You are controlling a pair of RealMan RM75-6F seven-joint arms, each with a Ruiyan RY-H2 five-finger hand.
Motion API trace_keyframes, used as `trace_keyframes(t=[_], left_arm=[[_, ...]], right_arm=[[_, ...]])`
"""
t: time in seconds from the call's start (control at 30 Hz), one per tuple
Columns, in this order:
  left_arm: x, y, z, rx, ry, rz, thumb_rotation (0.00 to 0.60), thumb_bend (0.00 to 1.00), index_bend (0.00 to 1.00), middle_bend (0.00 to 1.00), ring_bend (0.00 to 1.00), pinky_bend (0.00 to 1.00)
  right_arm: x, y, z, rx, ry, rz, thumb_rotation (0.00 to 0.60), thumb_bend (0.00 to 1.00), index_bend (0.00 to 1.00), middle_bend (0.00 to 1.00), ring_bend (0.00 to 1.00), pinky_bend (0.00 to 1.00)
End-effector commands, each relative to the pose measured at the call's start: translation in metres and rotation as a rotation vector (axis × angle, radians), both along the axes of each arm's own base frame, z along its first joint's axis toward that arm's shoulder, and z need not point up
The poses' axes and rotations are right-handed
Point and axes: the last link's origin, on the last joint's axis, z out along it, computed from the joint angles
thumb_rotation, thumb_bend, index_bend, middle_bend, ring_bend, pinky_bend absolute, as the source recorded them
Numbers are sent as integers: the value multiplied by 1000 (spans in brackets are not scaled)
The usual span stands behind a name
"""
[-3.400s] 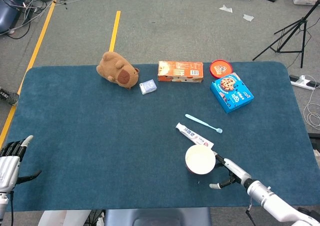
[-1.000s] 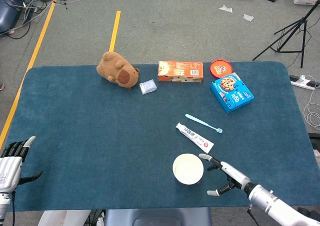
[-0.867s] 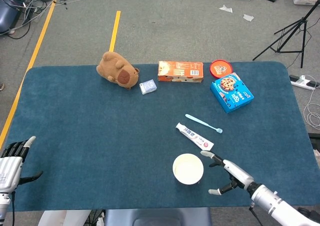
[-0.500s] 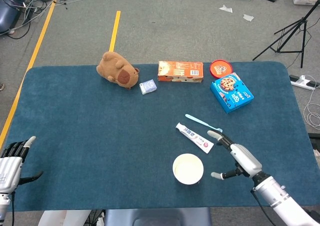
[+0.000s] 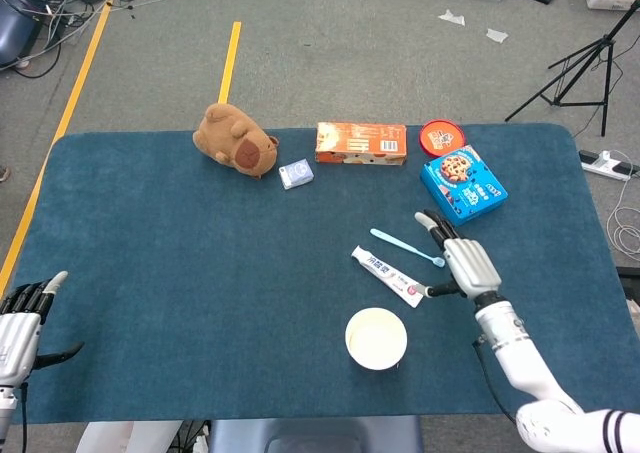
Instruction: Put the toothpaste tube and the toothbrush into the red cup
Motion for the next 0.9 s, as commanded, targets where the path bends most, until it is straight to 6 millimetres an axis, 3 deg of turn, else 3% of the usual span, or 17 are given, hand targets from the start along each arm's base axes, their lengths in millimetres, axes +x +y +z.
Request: trace_keyframes(t=[0.03, 0.33, 0.73, 0.9], left_arm=[[0, 0, 1, 0, -5, -1, 600, 0, 42, 174, 156, 136], [0, -1, 4, 2, -18, -4, 600, 0, 42, 174, 156, 136], [2, -2, 4, -4, -23, -11, 600, 0, 42, 174, 156, 141], [2, -3, 7, 1, -29, -14, 600, 0, 42, 174, 156, 145]], right_arm=[[2, -29, -32, -34, 66, -25, 600, 0, 0, 0, 0, 214], [-2, -47, -73, -16, 111, -45, 600, 0, 0, 0, 0, 213], [6, -44, -110, 22, 144, -16, 600, 0, 0, 0, 0, 214], [6, -43, -117, 24, 162, -4, 600, 0, 0, 0, 0, 213]])
